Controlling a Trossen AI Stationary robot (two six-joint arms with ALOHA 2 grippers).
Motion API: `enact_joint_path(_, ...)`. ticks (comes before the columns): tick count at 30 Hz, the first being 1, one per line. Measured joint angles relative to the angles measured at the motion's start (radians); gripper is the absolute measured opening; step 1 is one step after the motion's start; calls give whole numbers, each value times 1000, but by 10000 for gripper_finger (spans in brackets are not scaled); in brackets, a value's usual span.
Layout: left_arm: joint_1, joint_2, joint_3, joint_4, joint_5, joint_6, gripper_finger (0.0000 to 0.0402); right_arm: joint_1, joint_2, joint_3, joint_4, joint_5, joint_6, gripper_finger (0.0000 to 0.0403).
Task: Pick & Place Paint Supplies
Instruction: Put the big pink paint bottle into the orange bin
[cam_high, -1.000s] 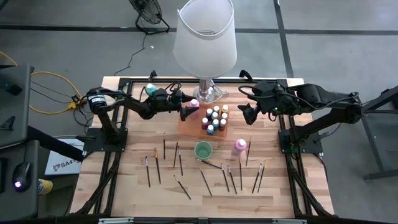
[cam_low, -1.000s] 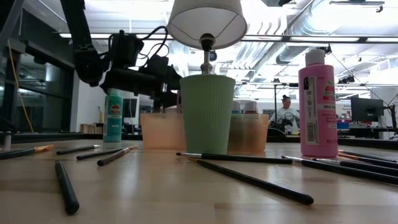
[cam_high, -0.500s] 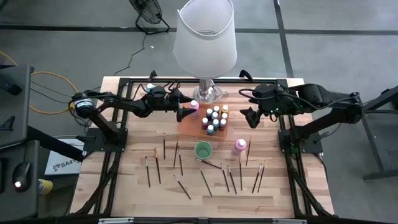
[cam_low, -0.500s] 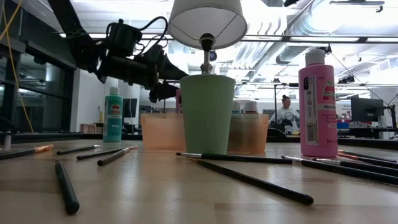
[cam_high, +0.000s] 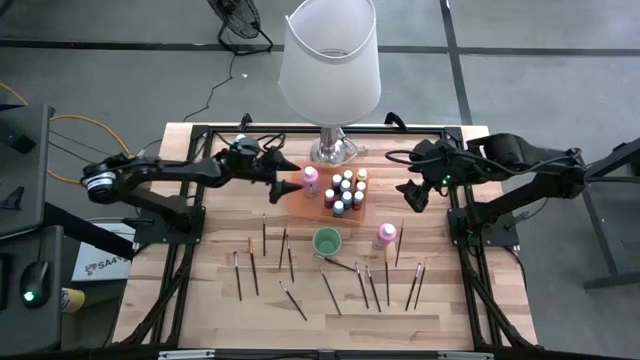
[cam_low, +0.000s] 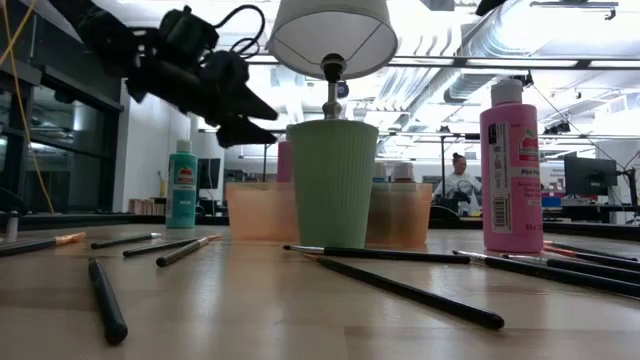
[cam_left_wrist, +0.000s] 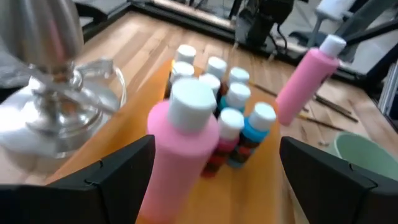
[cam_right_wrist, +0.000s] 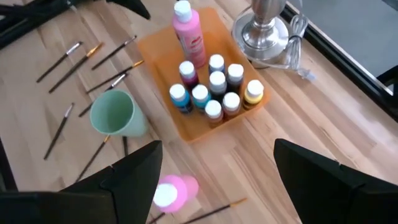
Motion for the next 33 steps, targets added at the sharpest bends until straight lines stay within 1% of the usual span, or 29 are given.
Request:
enact_joint_path(2, 0, -51, 0, -73, -5, 8, 338, 0, -5, 0, -15, -5, 2, 302)
enact_joint_path(6, 0, -147, -1, -187, -19, 9, 338, 0, -7, 0, -17, -51, 5, 302)
enact_joint_path(9, -12, -214, 0, -246, -53, 9, 338, 0, -7, 0, -17, -60, 33, 302)
enact_joint_path(12, -35, -265, 0, -309, -85, 22, 338, 0, -7, 0, -17, -64, 134, 302)
enact_joint_path(20, -100, -375, 0, -446, -117, 25, 338, 9, 19, 0, -61, -89, 425, 302)
enact_joint_path(26, -148, -441, 0, -454, -127, 44, 338, 37, 128, 0, -61, -159, 486, 300)
enact_joint_path(29, -160, -474, 0, -459, -126, 46, 338, 58, 199, 0, -62, -222, 485, 293)
enact_joint_path(33, -162, -506, 0, -461, -127, 43, 338, 90, 270, 0, -62, -254, 486, 277)
